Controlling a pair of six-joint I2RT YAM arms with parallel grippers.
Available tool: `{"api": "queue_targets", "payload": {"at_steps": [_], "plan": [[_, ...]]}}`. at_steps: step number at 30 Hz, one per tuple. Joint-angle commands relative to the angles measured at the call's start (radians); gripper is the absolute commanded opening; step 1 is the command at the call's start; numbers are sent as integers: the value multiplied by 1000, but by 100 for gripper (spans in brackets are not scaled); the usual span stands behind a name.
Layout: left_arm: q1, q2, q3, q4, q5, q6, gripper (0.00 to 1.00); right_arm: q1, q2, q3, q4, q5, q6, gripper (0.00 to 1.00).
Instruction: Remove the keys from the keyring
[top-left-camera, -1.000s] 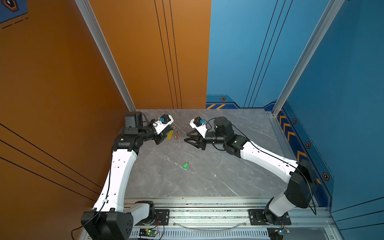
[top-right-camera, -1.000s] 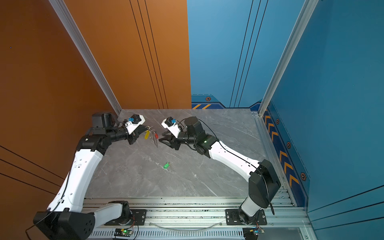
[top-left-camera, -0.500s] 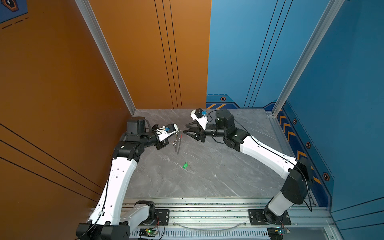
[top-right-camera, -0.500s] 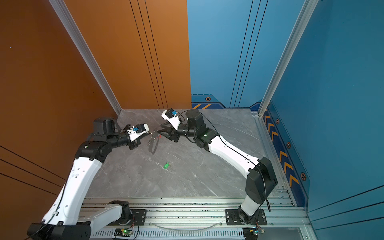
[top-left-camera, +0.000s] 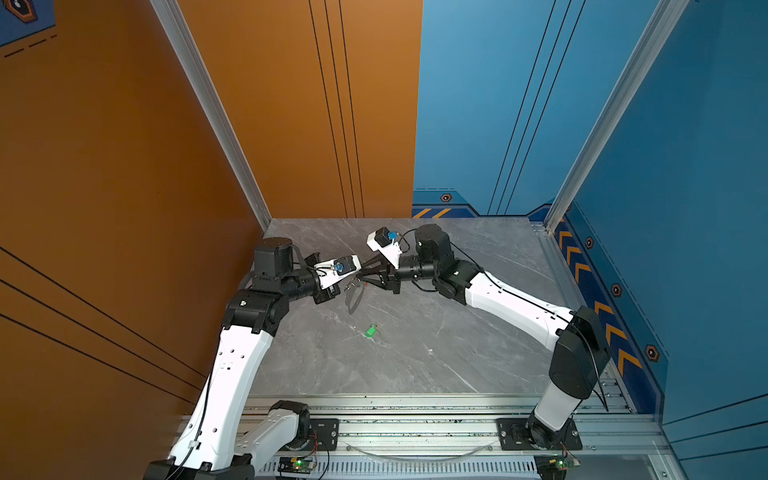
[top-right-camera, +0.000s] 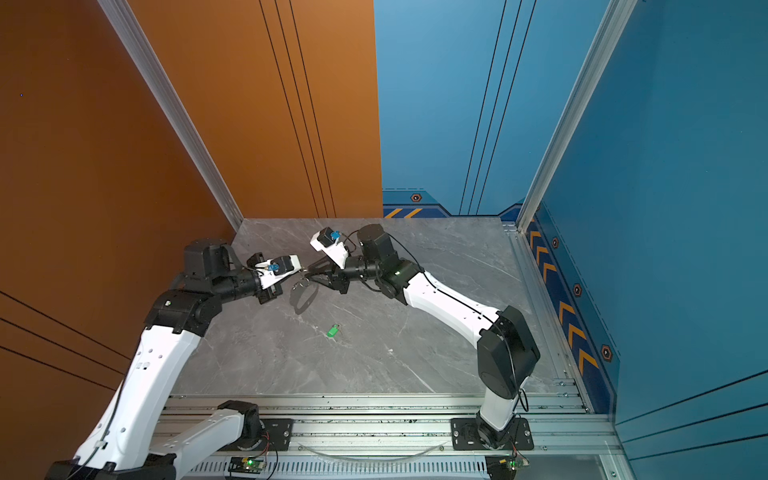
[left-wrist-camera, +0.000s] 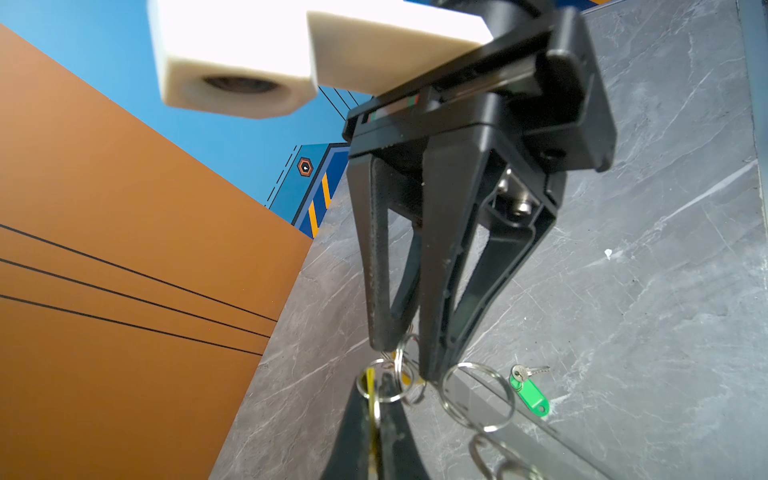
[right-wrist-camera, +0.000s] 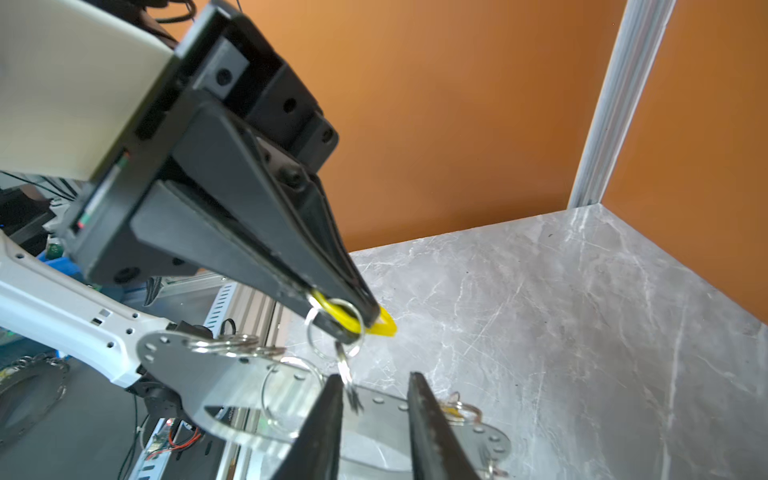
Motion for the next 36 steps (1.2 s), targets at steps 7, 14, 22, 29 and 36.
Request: {"api": "queue_targets", "payload": {"at_steps": [7, 14, 22, 29, 36], "plan": [[-11, -19, -16, 13, -36, 4, 0, 15, -29, -6, 27, -8, 21, 9], [-14, -40, -34, 13, -82, 14, 0, 15, -72, -15, -69, 36, -47, 2], [-26, -71, -71, 13, -106, 17, 0, 37, -94, 48, -284, 122, -221, 0], [-65, -86, -84, 13, -103, 6, 0, 62, -77, 124, -462, 186, -327, 0], [-142, -103, -101, 14, -121, -6, 0, 70, -44, 158, -495, 173, -260, 0]]}}
